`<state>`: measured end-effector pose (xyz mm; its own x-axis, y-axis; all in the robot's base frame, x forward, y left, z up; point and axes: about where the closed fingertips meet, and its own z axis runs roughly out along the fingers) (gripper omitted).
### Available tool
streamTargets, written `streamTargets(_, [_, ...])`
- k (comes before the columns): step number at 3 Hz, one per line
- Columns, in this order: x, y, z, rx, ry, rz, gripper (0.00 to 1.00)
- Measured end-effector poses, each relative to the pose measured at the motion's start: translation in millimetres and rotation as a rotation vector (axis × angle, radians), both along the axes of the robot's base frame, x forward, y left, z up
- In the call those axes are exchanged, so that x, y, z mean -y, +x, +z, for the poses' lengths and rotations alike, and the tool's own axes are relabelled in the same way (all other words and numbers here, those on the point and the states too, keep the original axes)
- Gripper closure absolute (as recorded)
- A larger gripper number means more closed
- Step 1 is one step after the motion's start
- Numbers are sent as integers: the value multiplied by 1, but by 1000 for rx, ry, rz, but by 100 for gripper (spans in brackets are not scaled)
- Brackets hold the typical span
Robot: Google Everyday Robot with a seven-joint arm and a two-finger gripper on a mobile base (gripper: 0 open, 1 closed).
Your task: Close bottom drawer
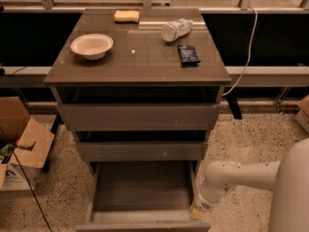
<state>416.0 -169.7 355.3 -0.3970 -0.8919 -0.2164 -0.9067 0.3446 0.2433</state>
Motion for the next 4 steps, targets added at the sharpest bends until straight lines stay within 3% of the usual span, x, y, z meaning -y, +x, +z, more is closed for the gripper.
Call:
streamTargets(1, [-3, -8, -24, -5, 21, -6, 100])
streamTargets(2, [-5, -17, -55, -40, 50, -25, 100])
streamTargets(4, [-4, -34, -110, -103, 121, -122, 100])
